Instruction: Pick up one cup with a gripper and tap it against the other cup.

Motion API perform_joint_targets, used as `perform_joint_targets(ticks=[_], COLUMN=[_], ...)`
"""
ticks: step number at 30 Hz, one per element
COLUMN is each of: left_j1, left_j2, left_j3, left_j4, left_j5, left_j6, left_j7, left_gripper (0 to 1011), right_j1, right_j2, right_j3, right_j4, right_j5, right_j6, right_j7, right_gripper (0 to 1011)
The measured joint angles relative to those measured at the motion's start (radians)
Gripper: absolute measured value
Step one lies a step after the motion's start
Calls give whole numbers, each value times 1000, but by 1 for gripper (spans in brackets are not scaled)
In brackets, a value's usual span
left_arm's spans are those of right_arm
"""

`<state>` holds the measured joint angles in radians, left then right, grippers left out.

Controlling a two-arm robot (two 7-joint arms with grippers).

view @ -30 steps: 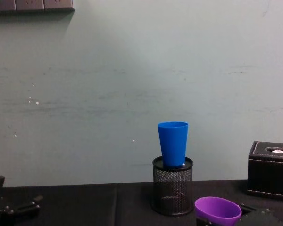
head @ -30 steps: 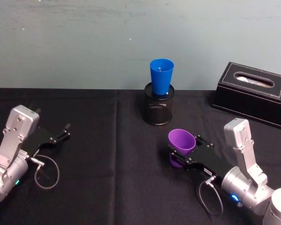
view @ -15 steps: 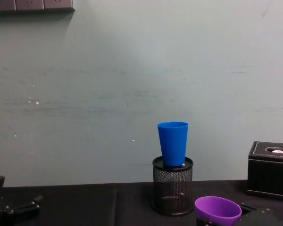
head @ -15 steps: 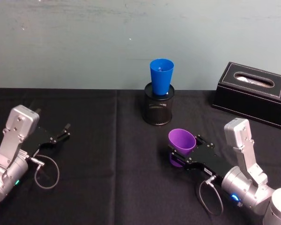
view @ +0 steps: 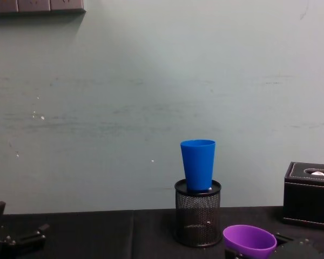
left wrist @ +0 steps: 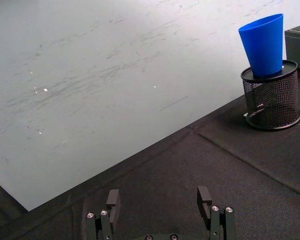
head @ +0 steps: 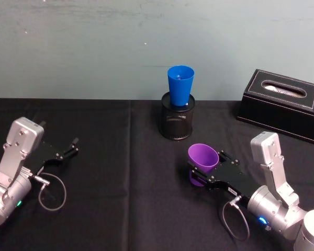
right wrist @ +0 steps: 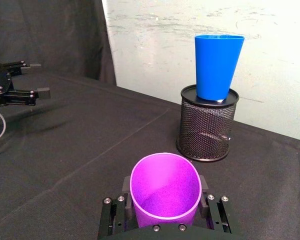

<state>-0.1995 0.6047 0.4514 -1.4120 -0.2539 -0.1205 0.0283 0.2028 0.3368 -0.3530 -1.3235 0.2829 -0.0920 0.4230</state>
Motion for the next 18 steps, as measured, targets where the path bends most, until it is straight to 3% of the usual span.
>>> perform_joint_targets(ticks=[18], left_j1=[0], left_j2=[0], left_j3=[0], left_j4=[0], left_j5=[0], left_j6=[0], left_j7=[0], left_gripper=[1011], right_j1=[0], right_j2=[0], right_j3=[0], right_j4=[0], right_j5=[0], right_j6=[0], right_j7=[0], right_gripper=[730])
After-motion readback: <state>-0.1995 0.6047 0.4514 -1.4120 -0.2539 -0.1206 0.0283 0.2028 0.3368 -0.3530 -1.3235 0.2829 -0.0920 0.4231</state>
